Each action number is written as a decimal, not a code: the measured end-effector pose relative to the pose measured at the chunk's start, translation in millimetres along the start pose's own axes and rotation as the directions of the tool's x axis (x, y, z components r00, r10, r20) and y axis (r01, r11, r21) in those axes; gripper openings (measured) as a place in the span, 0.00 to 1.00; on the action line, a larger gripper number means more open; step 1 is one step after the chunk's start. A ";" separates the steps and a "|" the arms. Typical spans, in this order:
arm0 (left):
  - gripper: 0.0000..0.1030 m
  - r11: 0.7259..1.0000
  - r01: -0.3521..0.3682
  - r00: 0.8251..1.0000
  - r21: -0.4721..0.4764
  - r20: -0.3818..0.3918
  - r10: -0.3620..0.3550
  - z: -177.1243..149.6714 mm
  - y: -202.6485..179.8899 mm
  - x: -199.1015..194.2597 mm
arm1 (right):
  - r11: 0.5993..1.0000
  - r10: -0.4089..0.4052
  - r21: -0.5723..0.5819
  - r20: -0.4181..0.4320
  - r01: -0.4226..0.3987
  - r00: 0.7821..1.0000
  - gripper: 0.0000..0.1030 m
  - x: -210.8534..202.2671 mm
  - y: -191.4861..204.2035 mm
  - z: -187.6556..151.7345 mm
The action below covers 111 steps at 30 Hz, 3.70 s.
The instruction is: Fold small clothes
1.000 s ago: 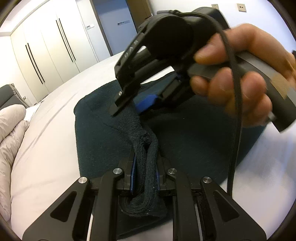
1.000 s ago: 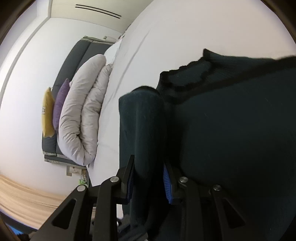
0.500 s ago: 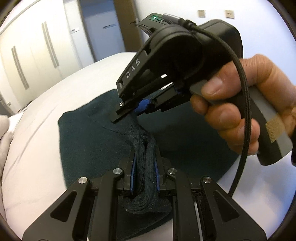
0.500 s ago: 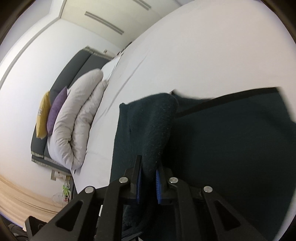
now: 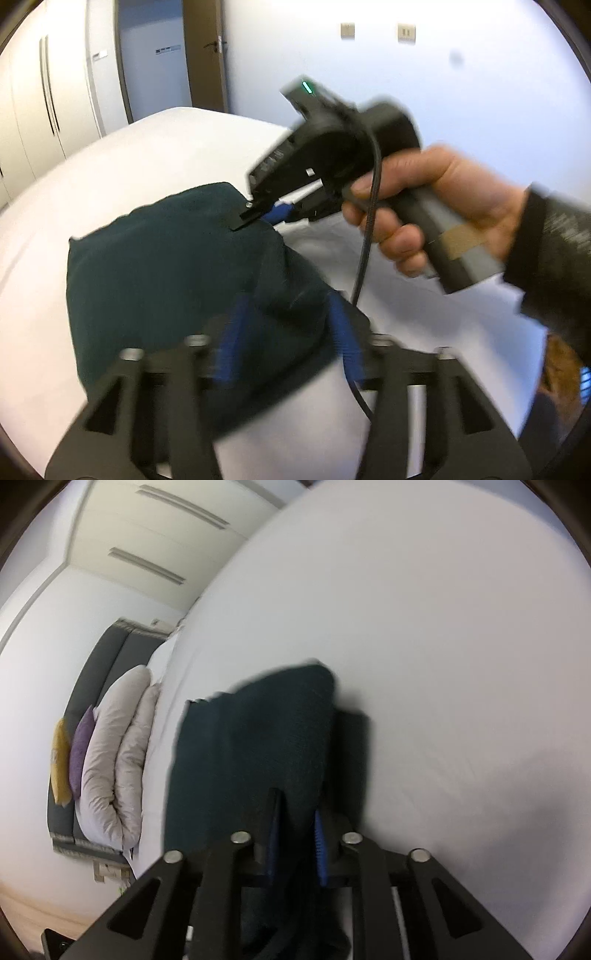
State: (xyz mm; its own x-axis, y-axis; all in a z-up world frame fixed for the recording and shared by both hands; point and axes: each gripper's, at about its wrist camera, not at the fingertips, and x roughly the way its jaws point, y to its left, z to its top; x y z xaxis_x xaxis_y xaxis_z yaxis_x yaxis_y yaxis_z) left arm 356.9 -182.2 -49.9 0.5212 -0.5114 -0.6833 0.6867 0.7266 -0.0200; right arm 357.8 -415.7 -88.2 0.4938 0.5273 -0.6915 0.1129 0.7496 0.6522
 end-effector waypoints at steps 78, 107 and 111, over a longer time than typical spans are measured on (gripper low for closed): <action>0.70 0.942 -0.097 0.990 -0.323 -0.125 0.059 -45.0 210.0 80.9 | 0.789 0.221 0.389 0.542 -0.476 0.811 0.17 -20.3 -4.0 -186.5; 0.75 0.943 -0.116 0.993 -0.312 -0.052 0.105 -24.7 209.5 75.6 | 0.859 0.135 0.376 0.488 -0.347 0.863 0.10 -22.3 -16.6 -150.9; 0.75 0.957 -0.110 0.994 -0.267 -0.027 0.107 5.5 208.9 83.8 | 0.865 0.099 0.379 0.512 -0.328 0.853 0.35 -40.4 -8.3 -149.4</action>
State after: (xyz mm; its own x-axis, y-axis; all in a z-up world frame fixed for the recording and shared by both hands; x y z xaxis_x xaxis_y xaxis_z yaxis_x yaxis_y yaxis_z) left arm 546.8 -75.8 -107.3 0.5777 -0.4184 -0.7008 0.4649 0.8744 -0.1388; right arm 208.1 -383.5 -112.1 0.8743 0.3192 -0.3658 0.2622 0.3237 0.9091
